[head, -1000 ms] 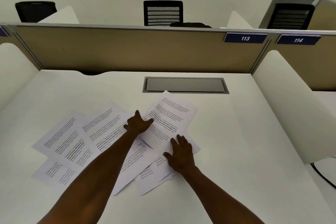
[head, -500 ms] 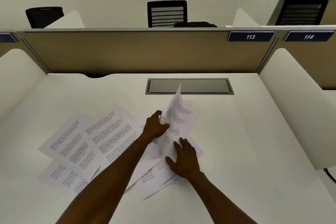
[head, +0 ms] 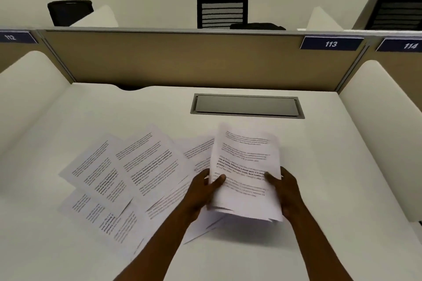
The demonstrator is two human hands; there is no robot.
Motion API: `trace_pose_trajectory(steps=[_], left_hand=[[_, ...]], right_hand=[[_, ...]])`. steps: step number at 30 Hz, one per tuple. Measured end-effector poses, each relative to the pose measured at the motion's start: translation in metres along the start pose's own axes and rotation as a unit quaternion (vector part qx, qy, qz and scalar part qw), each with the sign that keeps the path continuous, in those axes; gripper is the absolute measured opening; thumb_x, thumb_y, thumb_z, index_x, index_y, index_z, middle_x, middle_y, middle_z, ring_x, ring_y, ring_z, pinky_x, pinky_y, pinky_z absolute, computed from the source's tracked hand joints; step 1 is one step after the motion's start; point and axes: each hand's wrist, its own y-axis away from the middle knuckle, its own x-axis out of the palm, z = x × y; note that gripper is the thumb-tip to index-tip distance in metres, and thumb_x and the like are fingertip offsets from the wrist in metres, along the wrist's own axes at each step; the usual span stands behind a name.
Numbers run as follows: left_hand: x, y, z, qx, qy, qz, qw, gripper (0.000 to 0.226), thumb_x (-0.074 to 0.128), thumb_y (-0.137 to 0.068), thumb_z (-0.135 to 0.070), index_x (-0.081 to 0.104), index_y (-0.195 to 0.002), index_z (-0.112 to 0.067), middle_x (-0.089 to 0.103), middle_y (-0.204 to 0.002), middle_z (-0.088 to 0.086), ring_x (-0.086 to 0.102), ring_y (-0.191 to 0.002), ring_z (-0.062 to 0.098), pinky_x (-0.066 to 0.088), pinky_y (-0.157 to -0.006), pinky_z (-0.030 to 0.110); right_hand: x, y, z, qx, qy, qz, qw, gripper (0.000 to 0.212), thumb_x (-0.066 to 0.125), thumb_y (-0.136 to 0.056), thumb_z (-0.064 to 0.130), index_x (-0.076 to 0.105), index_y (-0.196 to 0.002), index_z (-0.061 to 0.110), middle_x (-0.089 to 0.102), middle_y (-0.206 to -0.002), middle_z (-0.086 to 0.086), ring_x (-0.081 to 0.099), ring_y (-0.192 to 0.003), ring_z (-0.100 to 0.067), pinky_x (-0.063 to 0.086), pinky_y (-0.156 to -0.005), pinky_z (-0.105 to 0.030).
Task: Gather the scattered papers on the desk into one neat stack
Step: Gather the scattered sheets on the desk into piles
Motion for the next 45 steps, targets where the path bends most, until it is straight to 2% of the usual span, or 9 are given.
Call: trace_pose_trajectory(steps=[2, 6, 11, 18, 24, 28, 33, 38, 45], left_hand=[[-0.013, 0.002, 0.007, 0.046, -0.156, -0.076, 0.984, 0.063, 0.075, -0.072, -0.064, 0.062, -0.124, -0.031, 0.068, -0.126, -0.008, 0.067, -0.105, 0.007, 0.055, -0.086, 0.025], [-0.050, -0.004, 0.030, 0.129, -0.380, -0.230, 0.887, 0.069, 0.070, -0.085, -0.049, 0.048, -0.143, -0.020, 0.050, -0.147, 0.007, 0.042, -0.139, 0.025, 0.035, -0.114, 0.041], [-0.072, -0.006, 0.058, 0.024, -0.540, -0.171, 0.824, 0.086, 0.051, -0.089, -0.064, 0.021, -0.158, -0.022, 0.011, -0.167, 0.010, 0.007, -0.154, 0.031, 0.010, -0.124, 0.047], [-0.070, 0.006, 0.072, 0.055, -0.544, -0.161, 0.821, 0.080, 0.049, -0.091, -0.063, 0.025, -0.157, -0.025, 0.005, -0.168, 0.006, -0.002, -0.155, 0.027, 0.000, -0.125, 0.046], [-0.082, 0.023, 0.067, 0.049, -0.421, -0.358, 0.832, 0.082, 0.060, -0.088, -0.056, 0.029, -0.156, -0.020, 0.009, -0.166, 0.020, 0.001, -0.154, 0.034, 0.005, -0.125, 0.046], [-0.102, 0.026, 0.059, -0.086, -0.355, -0.398, 0.842, 0.089, 0.059, -0.089, -0.055, 0.019, -0.158, -0.015, 0.007, -0.163, 0.029, 0.003, -0.152, 0.041, 0.005, -0.123, 0.048], [-0.116, 0.029, 0.058, -0.106, -0.383, -0.383, 0.834, 0.089, 0.061, -0.086, -0.053, 0.021, -0.155, -0.013, 0.025, -0.160, 0.020, 0.019, -0.148, 0.038, 0.012, -0.122, 0.053], [-0.126, 0.032, 0.068, -0.090, -0.444, -0.329, 0.829, 0.094, 0.061, -0.084, -0.054, 0.015, -0.157, -0.016, 0.029, -0.158, 0.010, 0.021, -0.146, 0.034, 0.007, -0.119, 0.057], [-0.134, 0.033, 0.061, -0.055, -0.414, -0.302, 0.857, 0.099, 0.067, -0.080, -0.049, 0.011, -0.157, -0.022, 0.037, -0.153, 0.007, 0.031, -0.139, 0.030, 0.019, -0.116, 0.054]], right_hand=[[-0.022, -0.004, 0.005, -0.037, 0.045, -0.028, 0.998, 0.031, 0.071, -0.088, 0.008, 0.068, -0.118, 0.016, 0.074, -0.114, -0.010, 0.072, -0.100, -0.030, 0.059, -0.085, -0.045], [-0.071, -0.020, 0.021, -0.072, 0.123, -0.077, 0.987, 0.037, 0.069, -0.090, 0.013, 0.064, -0.127, 0.013, 0.070, -0.117, -0.016, 0.068, -0.106, -0.037, 0.052, -0.096, -0.057], [-0.104, -0.042, 0.035, -0.057, 0.305, -0.113, 0.944, 0.043, 0.066, -0.093, 0.020, 0.057, -0.134, 0.009, 0.063, -0.129, -0.021, 0.060, -0.116, -0.041, 0.047, -0.102, -0.056], [-0.041, -0.032, 0.034, -0.200, 0.519, -0.269, 0.786, 0.071, 0.075, -0.080, 0.023, 0.045, -0.141, 0.004, 0.050, -0.131, -0.029, 0.044, -0.120, -0.049, 0.044, -0.092, -0.057], [0.114, 0.005, -0.005, -0.198, 0.489, 0.056, 0.848, 0.068, 0.068, -0.084, 0.047, 0.046, -0.142, 0.020, 0.059, -0.132, -0.008, 0.057, -0.121, -0.026, 0.048, -0.099, -0.039], [0.185, 0.010, -0.041, -0.180, 0.551, 0.158, 0.800, 0.085, 0.061, -0.086, 0.057, 0.031, -0.152, 0.012, 0.042, -0.151, -0.012, 0.038, -0.139, -0.029, 0.033, -0.112, -0.039], [0.212, 0.007, -0.056, -0.212, 0.674, 0.140, 0.694, 0.084, 0.058, -0.085, 0.061, 0.031, -0.148, 0.011, 0.041, -0.148, -0.014, 0.036, -0.135, -0.033, 0.036, -0.105, -0.047], [0.216, 0.010, -0.058, -0.222, 0.682, 0.124, 0.686, 0.072, 0.061, -0.086, 0.053, 0.039, -0.143, 0.013, 0.051, -0.140, -0.010, 0.043, -0.129, -0.030, 0.040, -0.101, -0.046], [0.222, 0.010, -0.048, -0.149, 0.568, 0.120, 0.800, 0.092, 0.072, -0.081, 0.043, 0.025, -0.154, 0.012, 0.042, -0.147, -0.017, 0.041, -0.135, -0.033, 0.037, -0.109, -0.041]])
